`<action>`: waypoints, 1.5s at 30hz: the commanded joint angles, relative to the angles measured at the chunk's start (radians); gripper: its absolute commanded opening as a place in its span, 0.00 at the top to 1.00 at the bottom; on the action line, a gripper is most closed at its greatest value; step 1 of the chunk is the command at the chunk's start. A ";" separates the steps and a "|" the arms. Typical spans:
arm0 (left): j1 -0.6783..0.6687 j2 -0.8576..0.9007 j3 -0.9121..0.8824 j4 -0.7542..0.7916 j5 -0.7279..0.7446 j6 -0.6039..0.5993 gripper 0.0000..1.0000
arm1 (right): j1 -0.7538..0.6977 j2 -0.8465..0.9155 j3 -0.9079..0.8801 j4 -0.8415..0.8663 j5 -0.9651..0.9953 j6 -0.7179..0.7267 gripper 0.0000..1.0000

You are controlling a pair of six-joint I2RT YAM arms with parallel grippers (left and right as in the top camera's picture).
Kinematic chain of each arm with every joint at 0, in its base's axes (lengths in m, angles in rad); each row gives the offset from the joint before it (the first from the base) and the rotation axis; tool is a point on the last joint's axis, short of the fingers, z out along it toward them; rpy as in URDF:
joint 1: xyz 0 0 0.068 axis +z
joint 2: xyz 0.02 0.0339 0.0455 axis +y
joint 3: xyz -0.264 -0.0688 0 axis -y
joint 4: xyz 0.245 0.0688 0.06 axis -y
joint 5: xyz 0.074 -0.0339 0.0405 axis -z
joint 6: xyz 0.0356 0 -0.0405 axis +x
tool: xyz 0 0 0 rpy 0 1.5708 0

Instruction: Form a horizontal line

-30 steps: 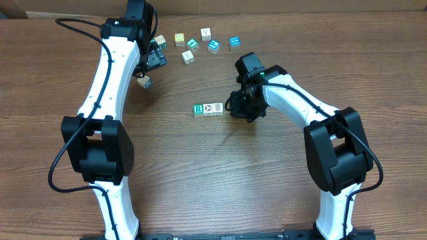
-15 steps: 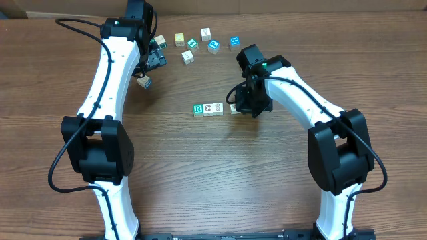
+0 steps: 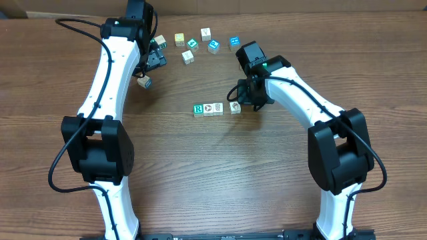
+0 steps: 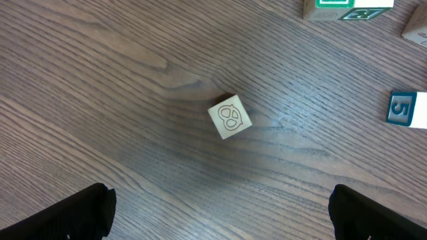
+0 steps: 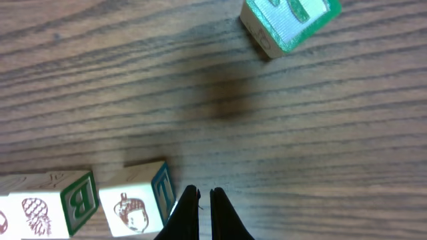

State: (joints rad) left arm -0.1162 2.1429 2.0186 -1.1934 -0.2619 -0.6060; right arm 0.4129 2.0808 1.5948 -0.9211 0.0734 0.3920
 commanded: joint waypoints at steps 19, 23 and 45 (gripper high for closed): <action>-0.001 -0.023 0.019 -0.002 0.004 0.008 0.00 | -0.002 0.015 -0.105 0.137 -0.098 0.000 0.96; -0.001 -0.023 0.019 -0.002 0.004 0.008 0.00 | 0.001 0.015 -0.105 0.158 -0.136 0.002 0.96; -0.001 -0.023 0.019 -0.002 0.004 0.008 0.00 | 0.004 0.018 -0.135 0.174 -0.128 0.005 0.96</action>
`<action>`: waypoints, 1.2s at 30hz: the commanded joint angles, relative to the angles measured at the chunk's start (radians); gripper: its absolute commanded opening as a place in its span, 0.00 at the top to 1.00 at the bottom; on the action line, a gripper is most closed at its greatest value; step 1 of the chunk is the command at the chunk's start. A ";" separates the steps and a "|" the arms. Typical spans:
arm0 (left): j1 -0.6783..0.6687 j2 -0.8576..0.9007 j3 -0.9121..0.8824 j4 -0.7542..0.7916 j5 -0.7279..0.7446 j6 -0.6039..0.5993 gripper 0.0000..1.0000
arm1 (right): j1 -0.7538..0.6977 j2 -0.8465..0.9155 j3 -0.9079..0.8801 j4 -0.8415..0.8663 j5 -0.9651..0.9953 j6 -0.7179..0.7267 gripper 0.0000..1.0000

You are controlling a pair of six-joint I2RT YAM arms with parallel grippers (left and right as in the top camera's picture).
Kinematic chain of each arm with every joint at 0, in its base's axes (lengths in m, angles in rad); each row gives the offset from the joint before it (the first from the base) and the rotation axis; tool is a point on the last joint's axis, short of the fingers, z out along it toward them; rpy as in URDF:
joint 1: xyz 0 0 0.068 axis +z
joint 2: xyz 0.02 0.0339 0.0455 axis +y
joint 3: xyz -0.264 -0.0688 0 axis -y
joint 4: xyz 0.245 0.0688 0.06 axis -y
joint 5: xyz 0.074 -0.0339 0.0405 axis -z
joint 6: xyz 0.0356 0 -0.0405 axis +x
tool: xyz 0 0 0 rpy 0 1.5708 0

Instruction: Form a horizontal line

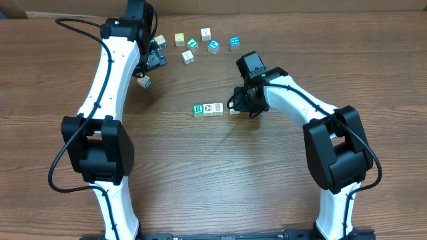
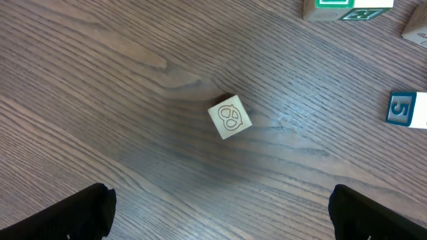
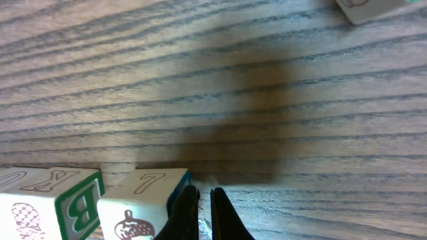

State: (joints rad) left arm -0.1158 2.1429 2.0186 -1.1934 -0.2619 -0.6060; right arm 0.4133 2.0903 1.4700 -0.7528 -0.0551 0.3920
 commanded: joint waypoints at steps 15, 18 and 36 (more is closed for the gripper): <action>-0.002 -0.023 0.019 -0.002 0.004 0.008 0.00 | 0.006 0.014 -0.011 0.019 -0.034 -0.033 0.96; -0.002 -0.023 0.019 -0.002 0.004 0.008 0.00 | 0.006 0.014 -0.011 0.023 -0.045 -0.049 0.96; -0.002 -0.023 0.019 -0.002 0.004 0.008 0.00 | 0.006 0.014 -0.011 0.036 -0.079 -0.047 0.96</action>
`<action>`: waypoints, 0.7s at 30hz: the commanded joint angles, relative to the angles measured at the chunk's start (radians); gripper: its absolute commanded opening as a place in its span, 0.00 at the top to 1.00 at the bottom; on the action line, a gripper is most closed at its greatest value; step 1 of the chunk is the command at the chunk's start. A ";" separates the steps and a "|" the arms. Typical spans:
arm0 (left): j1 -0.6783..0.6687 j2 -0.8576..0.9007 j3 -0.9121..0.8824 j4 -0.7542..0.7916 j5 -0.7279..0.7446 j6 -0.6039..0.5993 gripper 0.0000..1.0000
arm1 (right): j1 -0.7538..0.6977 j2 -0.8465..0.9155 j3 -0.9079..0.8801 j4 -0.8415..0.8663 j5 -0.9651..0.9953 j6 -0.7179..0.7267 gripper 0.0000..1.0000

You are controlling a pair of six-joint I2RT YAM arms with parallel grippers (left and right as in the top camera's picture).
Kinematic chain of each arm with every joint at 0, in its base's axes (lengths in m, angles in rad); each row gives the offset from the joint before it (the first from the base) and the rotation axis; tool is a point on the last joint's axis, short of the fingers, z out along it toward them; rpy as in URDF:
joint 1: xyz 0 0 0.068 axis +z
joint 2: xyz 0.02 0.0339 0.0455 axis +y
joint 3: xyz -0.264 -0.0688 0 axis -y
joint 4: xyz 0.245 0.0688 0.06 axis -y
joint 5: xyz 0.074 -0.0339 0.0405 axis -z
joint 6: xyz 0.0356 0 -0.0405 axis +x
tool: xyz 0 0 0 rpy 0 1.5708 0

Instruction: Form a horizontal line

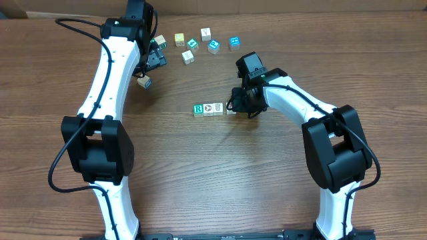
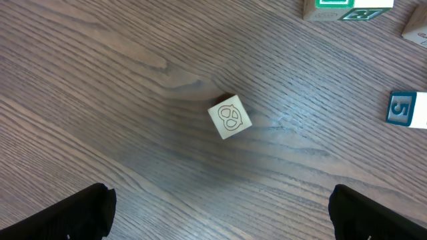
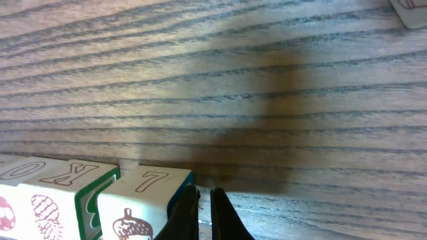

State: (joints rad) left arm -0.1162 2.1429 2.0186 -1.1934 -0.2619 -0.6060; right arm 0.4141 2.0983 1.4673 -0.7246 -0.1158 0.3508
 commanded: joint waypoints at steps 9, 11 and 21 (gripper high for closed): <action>-0.001 -0.023 0.019 -0.002 0.004 0.008 0.00 | 0.006 0.006 -0.008 0.016 -0.028 0.021 0.96; -0.001 -0.023 0.019 -0.002 0.004 0.008 0.00 | 0.006 0.006 -0.008 0.017 -0.029 0.021 0.96; -0.001 -0.023 0.019 -0.002 0.004 0.008 0.00 | 0.006 0.006 -0.008 0.018 -0.028 0.066 0.96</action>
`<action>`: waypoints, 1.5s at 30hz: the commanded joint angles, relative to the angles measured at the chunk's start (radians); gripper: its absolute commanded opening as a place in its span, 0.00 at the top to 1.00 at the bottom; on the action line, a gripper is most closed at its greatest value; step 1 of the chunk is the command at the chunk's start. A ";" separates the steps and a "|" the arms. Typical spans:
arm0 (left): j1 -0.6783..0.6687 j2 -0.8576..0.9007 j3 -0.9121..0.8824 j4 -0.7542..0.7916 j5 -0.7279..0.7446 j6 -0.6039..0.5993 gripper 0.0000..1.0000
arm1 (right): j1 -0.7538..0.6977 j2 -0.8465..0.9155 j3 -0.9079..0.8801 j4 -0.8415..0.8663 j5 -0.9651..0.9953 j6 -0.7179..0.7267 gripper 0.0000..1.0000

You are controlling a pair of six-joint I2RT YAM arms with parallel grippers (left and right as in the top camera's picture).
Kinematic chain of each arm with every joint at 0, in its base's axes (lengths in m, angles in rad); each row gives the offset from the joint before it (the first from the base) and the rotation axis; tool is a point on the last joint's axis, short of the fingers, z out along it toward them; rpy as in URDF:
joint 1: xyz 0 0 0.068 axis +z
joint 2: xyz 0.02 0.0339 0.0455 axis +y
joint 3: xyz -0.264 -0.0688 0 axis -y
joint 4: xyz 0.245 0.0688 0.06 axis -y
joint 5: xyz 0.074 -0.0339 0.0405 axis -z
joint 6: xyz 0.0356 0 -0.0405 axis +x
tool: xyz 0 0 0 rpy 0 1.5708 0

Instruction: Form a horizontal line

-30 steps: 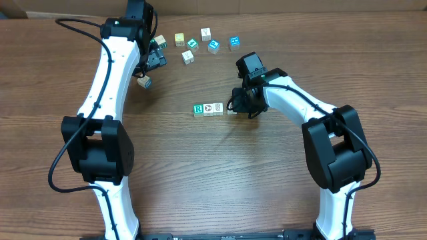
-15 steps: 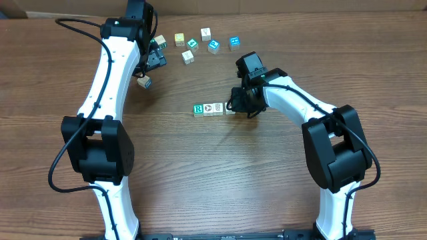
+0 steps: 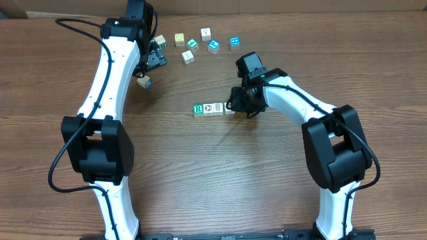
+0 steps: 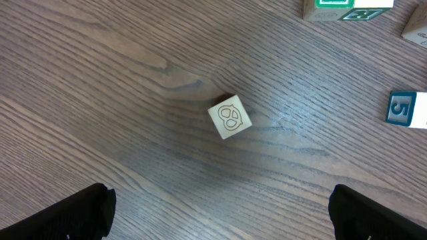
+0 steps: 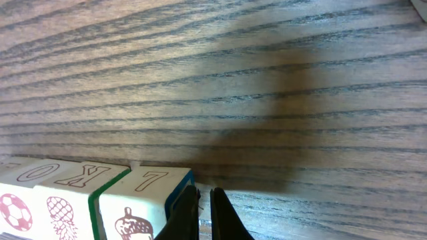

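Three blocks, R (image 3: 198, 109), arrow (image 3: 208, 108) and a third (image 3: 218, 107), lie in a row at mid-table. In the right wrist view the acorn block (image 5: 143, 200) with a 7 on top sits against the pineapple block (image 5: 67, 203), with a soccer-ball block (image 5: 13, 203) beyond. My right gripper (image 5: 205, 213) is shut on nothing, its fingers pressed to the acorn block's right side. My left gripper (image 4: 220, 223) hangs open above a loose pretzel-marked block (image 4: 229, 117), well apart from it.
Several loose blocks lie at the table's far edge, among them a yellow one (image 3: 179, 39), a green one (image 3: 192, 44) and a blue one (image 3: 235, 43). A blue 5 block (image 4: 403, 109) lies right of the pretzel block.
My right gripper and the acorn block have shifted slightly left, so the soccer-ball block now shows at the left edge of the wrist view. The left arm has not moved.
The acorn block first lay a gap away to the right of the three-block row, with my shut right gripper at its right side. At each later moment block and gripper were further left. Now the block sits against the row's right end. The left gripper stayed open throughout.
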State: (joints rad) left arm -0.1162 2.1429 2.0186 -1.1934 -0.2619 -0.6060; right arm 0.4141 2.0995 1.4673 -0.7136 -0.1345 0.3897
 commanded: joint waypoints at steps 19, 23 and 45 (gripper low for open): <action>-0.001 -0.023 0.019 -0.002 0.004 0.008 0.00 | 0.024 0.005 -0.008 -0.002 0.056 0.034 0.96; -0.001 -0.023 0.019 -0.002 0.004 0.008 0.00 | 0.034 0.005 -0.008 -0.006 0.079 0.028 0.96; -0.001 -0.023 0.019 -0.002 0.004 0.008 0.00 | 0.039 0.005 -0.008 -0.006 0.073 -0.005 0.96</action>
State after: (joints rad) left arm -0.1158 2.1429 2.0186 -1.1934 -0.2619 -0.6060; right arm 0.4477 2.0995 1.4673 -0.7227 -0.0704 0.3920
